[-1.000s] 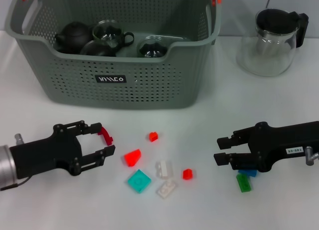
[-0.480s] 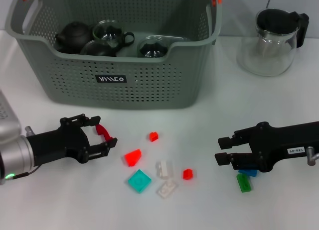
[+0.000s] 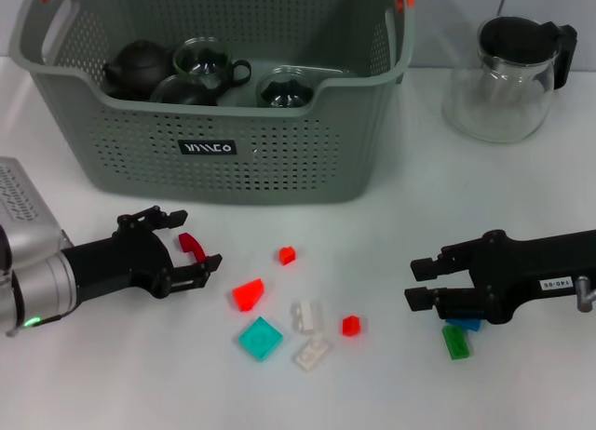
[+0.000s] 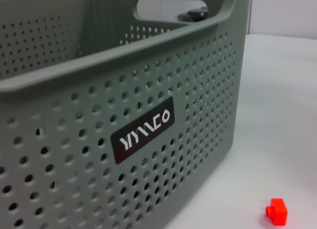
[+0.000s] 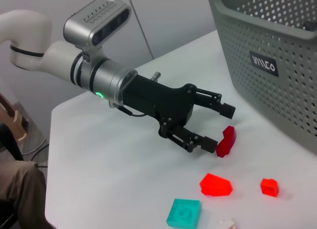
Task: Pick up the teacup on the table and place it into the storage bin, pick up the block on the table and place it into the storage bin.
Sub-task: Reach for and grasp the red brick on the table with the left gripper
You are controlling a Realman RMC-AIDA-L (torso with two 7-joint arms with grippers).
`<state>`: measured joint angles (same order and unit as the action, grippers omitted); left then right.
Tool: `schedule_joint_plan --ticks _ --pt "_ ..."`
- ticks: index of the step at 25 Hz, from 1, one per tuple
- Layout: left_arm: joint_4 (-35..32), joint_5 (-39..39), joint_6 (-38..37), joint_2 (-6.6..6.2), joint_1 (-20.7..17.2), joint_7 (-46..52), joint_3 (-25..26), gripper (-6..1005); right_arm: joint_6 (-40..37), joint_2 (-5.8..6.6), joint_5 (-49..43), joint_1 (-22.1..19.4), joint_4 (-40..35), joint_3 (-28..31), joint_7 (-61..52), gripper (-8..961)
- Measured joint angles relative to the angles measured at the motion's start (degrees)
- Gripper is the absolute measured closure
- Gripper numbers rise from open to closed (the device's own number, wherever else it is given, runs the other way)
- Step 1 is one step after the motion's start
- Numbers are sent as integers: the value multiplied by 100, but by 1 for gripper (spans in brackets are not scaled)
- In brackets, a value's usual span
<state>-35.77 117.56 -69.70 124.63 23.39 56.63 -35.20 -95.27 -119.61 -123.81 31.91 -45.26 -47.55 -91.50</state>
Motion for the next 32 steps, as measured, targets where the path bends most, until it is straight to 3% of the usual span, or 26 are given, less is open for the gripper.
schedule_joint_plan --ticks 32 --pt "343 54 445 -17 98 -56 -31 174 35 25 -3 -10 62 0 0 490"
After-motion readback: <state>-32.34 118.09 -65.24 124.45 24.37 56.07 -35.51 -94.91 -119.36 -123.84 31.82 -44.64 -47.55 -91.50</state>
